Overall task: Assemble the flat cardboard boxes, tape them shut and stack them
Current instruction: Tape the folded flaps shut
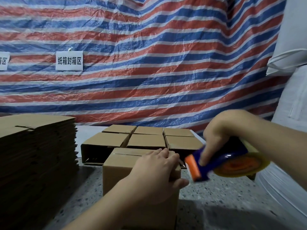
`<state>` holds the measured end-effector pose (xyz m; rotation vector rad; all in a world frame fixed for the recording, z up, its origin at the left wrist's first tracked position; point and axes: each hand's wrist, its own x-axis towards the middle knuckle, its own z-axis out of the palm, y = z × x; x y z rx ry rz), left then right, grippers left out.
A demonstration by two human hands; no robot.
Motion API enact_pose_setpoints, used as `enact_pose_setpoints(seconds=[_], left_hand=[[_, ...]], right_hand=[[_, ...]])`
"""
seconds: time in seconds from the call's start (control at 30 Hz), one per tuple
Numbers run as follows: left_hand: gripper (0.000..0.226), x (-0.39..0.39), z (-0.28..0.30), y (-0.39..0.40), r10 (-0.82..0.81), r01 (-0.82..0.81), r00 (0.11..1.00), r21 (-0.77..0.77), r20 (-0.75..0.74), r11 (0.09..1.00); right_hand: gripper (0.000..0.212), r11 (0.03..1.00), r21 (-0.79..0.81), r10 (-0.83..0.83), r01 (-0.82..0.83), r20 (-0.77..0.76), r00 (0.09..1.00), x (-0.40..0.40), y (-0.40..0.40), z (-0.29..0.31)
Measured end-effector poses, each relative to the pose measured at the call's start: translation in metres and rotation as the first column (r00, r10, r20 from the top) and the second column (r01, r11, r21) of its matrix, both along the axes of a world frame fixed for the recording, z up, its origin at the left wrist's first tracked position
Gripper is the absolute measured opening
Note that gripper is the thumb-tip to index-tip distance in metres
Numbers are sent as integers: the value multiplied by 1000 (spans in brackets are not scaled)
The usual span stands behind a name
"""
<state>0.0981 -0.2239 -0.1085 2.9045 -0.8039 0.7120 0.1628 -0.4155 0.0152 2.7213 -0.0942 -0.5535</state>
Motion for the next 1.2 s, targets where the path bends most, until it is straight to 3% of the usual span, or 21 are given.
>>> enact_pose_setpoints(seconds=[0.1, 0.17, 0.27, 0.33, 0.5, 0.67, 0.77, 0.83, 0.87, 0.93, 1.03, 1.1, 1.2], left_hand=[[70, 0, -1, 0, 6, -6, 1000, -11, 5, 1000], [73, 0, -3, 0, 16, -16, 1000, -15, 1, 1000], [70, 1, -3, -1, 10, -9, 1000, -22, 8, 1000], [69, 1, -3, 0, 10, -10, 1000, -25, 18, 1000], [73, 1, -4, -1, 18, -17, 1000, -27, 15, 999], [75, 1, -4, -1, 16, -16, 1000, -15, -3, 1000], [75, 0, -3, -1, 16, -16, 1000, -13, -1, 1000], [73, -1, -2, -2, 10, -10, 1000, -9, 10, 1000], [72, -1, -2, -2, 8, -8, 1000, -5, 17, 1000], [69, -2, -1, -2, 5, -5, 999, -2, 32, 1000], [67, -3, -1, -2, -1, 2, 999, -8, 39, 1000], [67, -3, -1, -2, -10, 10, 999, -14, 34, 1000], [66, -3, -1, -2, -27, 28, 999, -23, 44, 999]], right_hand=[[68, 985, -162, 62, -62, -6, 998, -8, -11, -43], [78, 1000, -15, -18, 18, 57, 998, -14, -31, -71], [66, 979, 199, -19, -45, 310, 950, -24, -52, -110], [61, 968, 230, -11, -99, 437, 899, -30, -58, -139], [63, 957, 270, -55, -103, 522, 851, -50, -58, -195], [80, 967, 254, -128, -26, 568, 813, -64, -48, -192], [82, 959, 248, -102, -135, 751, 652, -66, -31, -161], [77, 801, 512, -248, -311, 756, 606, -62, -17, -143], [75, 632, 692, -355, -348, 658, 664, -59, -9, -136], [72, 251, 946, -478, -207, 307, 823, -52, 9, -130], [77, -156, 985, -403, 75, -133, 906, -50, 26, -136], [74, -281, 949, -326, 146, -238, 915, -47, 32, -144], [57, -367, 927, -372, 73, -218, 902, -43, 43, -151]])
